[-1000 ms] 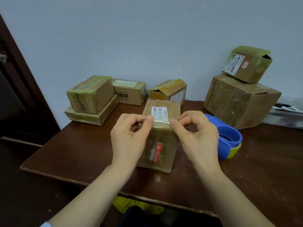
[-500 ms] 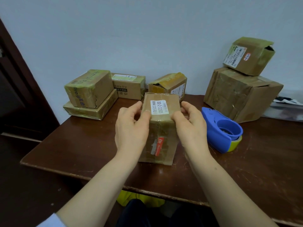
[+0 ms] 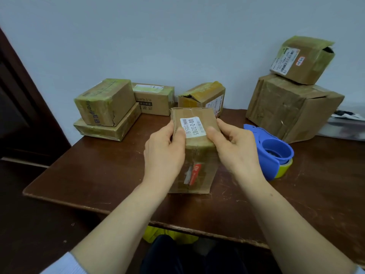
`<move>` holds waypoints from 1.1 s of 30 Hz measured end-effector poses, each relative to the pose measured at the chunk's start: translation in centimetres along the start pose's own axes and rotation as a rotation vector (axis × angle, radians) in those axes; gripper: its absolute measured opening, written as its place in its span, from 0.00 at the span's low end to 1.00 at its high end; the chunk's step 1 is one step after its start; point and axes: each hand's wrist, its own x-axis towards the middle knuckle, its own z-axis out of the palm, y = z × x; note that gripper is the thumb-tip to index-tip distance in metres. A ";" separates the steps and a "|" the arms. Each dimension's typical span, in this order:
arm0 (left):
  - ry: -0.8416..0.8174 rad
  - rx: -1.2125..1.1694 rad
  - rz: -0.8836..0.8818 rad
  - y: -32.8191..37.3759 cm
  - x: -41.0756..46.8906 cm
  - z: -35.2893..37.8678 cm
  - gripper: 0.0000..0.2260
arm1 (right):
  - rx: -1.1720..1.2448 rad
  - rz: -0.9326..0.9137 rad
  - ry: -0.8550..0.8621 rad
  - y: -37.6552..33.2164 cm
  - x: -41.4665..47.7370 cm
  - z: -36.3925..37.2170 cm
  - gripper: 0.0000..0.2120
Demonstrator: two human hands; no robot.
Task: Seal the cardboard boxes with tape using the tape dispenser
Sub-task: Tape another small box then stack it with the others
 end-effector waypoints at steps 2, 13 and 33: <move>-0.019 -0.028 -0.041 0.0 0.1 -0.1 0.15 | 0.005 0.042 0.014 -0.1 0.1 -0.3 0.14; -0.072 0.005 -0.032 -0.1 0.5 -1.0 0.12 | -0.062 0.026 -0.141 -0.5 0.5 -2.0 0.15; -0.168 0.152 0.066 -0.8 0.5 -1.7 0.22 | 0.041 -0.062 -0.180 1.1 0.5 -2.9 0.14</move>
